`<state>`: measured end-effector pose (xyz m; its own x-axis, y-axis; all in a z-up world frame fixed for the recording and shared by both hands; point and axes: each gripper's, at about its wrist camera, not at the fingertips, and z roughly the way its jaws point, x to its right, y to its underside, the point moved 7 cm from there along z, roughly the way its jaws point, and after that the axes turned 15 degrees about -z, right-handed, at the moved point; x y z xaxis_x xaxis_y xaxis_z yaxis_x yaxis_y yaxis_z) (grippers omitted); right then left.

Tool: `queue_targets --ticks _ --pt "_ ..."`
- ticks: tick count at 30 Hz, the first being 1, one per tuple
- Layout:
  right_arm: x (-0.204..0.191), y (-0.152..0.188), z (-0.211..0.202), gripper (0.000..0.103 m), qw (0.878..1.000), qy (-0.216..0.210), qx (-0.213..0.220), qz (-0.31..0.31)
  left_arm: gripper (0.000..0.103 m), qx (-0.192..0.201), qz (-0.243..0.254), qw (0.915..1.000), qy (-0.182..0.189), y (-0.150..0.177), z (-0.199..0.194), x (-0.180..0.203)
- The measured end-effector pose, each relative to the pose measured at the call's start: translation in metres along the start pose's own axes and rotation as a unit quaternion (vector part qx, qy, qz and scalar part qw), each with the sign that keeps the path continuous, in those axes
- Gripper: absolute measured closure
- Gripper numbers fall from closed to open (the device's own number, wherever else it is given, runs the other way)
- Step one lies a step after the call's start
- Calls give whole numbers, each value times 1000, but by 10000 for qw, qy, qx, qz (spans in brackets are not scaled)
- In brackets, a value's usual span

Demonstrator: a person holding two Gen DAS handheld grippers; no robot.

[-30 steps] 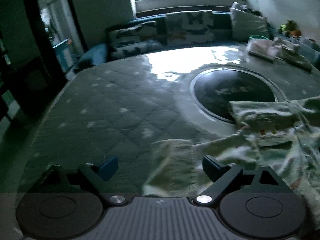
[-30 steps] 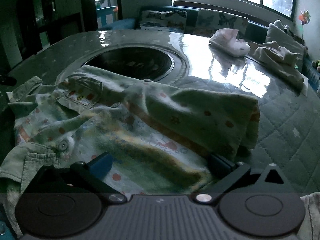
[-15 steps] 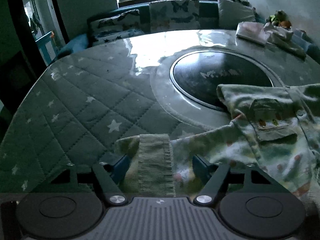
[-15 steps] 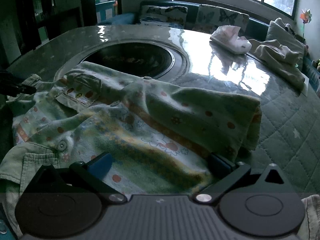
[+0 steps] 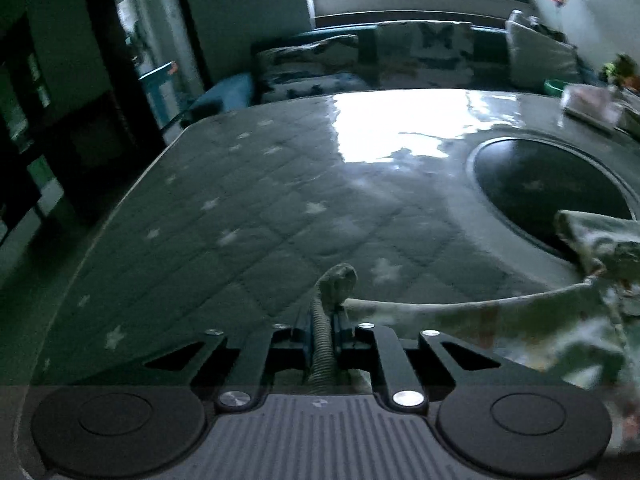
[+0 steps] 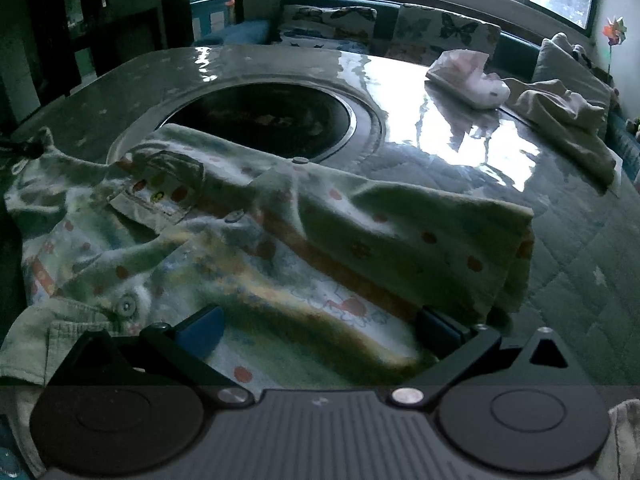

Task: Fold clothes
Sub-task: 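Grasp the shirt sleeve cuff with the left gripper and pull it straight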

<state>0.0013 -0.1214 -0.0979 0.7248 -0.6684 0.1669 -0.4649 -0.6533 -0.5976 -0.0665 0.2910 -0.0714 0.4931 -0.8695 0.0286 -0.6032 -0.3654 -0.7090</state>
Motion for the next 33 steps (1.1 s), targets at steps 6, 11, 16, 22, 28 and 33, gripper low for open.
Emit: queue_targets --ticks 6,11,16,22,28,33 --pt "-4 -17 13 0 9998 -165 7 -103 92 122 -257 9993 -227 -2 0 -21" --pt "-1 -30 26 0 9998 -186 41 -106 92 105 -367 9987 -344 -2 0 -36" --pt "4 -51 45 0 9997 -198 71 -136 92 2 -438 9977 -527 -1 8 -45" --pt "4 -72 62 0 9995 -195 158 -206 84 -65 -459 9964 -707 0 11 -51" --pt "0 -61 46 0 9993 -151 231 -244 56 -59 -407 9956 -843 -1 3 -48" --pt "11 -29 14 0 9996 55 268 -89 46 52 -392 9966 -727 -8 -9 -32"
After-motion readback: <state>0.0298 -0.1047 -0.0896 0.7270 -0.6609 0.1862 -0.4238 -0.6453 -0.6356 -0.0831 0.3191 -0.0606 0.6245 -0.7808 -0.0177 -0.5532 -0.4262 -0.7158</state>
